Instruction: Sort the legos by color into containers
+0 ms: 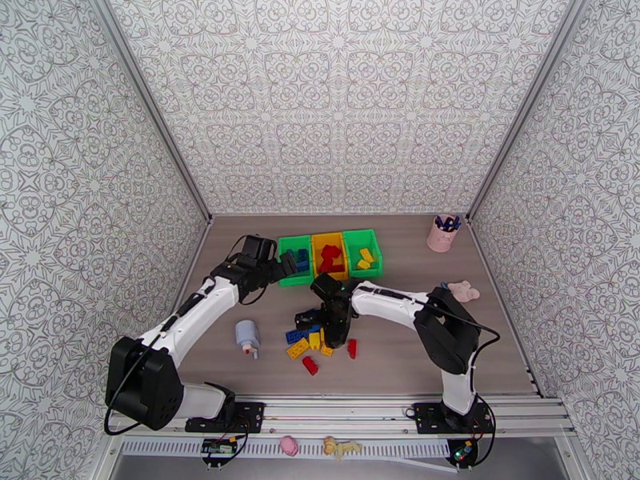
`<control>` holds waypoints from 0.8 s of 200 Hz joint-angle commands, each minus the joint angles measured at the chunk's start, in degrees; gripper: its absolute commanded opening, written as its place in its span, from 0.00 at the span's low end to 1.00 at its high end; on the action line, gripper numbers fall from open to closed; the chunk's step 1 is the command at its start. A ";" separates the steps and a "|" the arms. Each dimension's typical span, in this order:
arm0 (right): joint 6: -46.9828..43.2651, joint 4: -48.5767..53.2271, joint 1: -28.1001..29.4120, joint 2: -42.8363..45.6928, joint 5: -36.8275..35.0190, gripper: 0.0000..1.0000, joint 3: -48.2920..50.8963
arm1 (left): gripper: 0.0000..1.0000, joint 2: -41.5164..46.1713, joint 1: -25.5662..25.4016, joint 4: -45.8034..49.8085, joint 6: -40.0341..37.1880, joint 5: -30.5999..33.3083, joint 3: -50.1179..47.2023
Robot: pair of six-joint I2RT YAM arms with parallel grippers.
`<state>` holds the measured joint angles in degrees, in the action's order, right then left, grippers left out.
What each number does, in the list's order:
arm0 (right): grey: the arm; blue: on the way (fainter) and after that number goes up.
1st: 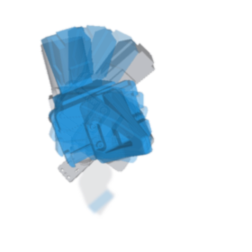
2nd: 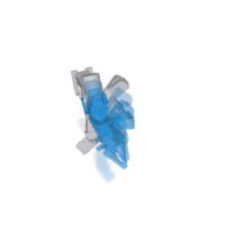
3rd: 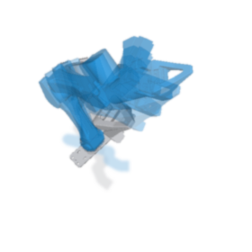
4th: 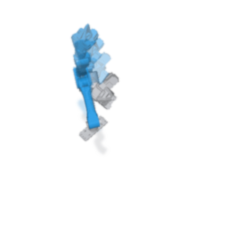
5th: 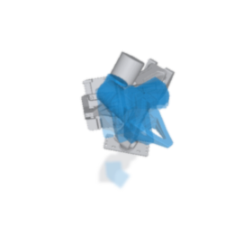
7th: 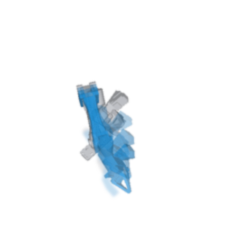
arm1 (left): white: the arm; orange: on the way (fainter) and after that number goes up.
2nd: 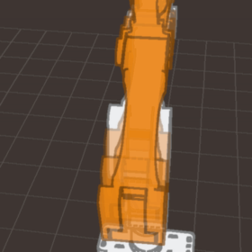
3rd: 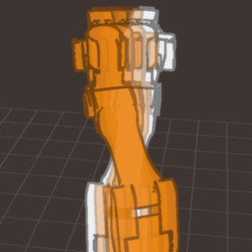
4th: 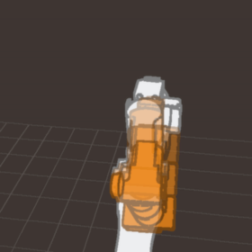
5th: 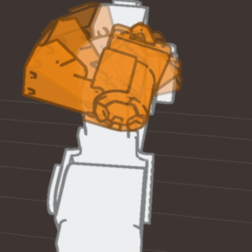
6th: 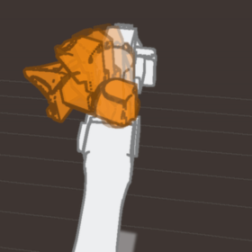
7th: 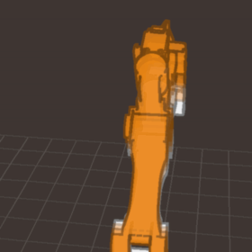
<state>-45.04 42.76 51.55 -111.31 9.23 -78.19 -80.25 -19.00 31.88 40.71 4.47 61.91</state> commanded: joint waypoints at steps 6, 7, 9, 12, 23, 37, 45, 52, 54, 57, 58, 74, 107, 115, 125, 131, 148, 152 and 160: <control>-0.35 1.09 0.12 -1.67 1.44 0.68 -2.17 | 1.00 0.18 0.54 -1.00 -0.63 -0.58 -0.74; -0.33 1.14 0.17 -1.70 1.46 0.68 -2.16 | 1.00 0.18 0.59 -1.01 -0.63 -0.55 -0.74; -0.32 1.13 0.14 -1.82 1.48 0.67 -2.14 | 1.00 0.18 0.60 -0.96 -0.63 -0.55 -0.76; -0.32 1.15 0.13 -1.99 1.49 0.67 -2.28 | 1.00 0.18 0.55 -0.94 -0.63 -0.60 -0.74; -0.19 1.09 0.08 -2.20 1.74 0.65 -2.45 | 1.00 0.17 0.56 -1.10 -0.63 -0.59 -0.74; 0.06 1.13 0.04 -2.60 2.15 0.58 -2.74 | 1.00 0.18 0.55 -1.05 -0.67 -0.61 -0.83; 0.29 1.26 0.07 -2.89 2.24 0.54 -3.01 | 1.00 0.18 0.58 -1.08 -0.72 -0.54 -0.91; 0.38 1.36 0.09 -3.10 2.33 0.52 -3.10 | 1.00 0.18 0.55 -1.03 -0.72 -0.52 -0.96; 0.34 1.40 0.12 -3.17 2.36 0.52 -3.19 | 1.00 0.18 0.55 -1.07 -0.72 -0.58 -0.99; 0.44 1.39 0.06 -3.25 2.37 0.50 -3.23 | 1.00 0.18 0.60 -1.07 -0.72 -0.58 -1.00; 0.41 1.42 0.05 -3.28 2.37 0.50 -3.25 | 1.00 0.18 0.58 -1.05 -0.72 -0.59 -1.04; 0.52 1.38 0.10 -3.61 2.54 0.49 -3.33 | 1.00 0.18 0.60 -1.16 -0.72 -0.53 -1.09; 0.65 2.45 -0.05 -3.58 3.08 0.39 -3.37 | 1.00 0.27 0.61 -1.15 -0.81 -0.43 -1.01; 0.73 2.79 -0.07 -3.50 2.98 0.39 -3.37 | 1.00 0.27 0.61 -1.28 -0.80 -0.35 -1.09; 0.76 3.20 -0.20 -3.27 3.07 0.34 -3.21 | 1.00 0.22 0.64 -1.38 -0.81 -0.34 -1.09; 0.96 3.31 -0.25 -3.01 3.11 0.27 -2.96 | 1.00 0.18 0.64 -1.37 -0.81 -0.34 -1.09; 1.42 3.32 -0.31 -1.89 3.29 0.23 -2.18 | 1.00 0.05 0.64 -1.38 -0.81 -0.25 -1.09; 1.59 3.28 -0.36 -1.63 3.18 0.23 -1.95 | 1.00 0.03 0.59 -1.44 -0.81 -0.30 -1.09; 1.85 3.13 -0.36 -1.02 2.86 0.23 -1.55 | 1.00 0.09 0.61 -1.56 -0.73 -0.30 -1.18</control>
<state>-44.38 43.92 51.40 -113.62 11.22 -80.16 -80.25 -18.94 31.40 40.51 4.29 61.58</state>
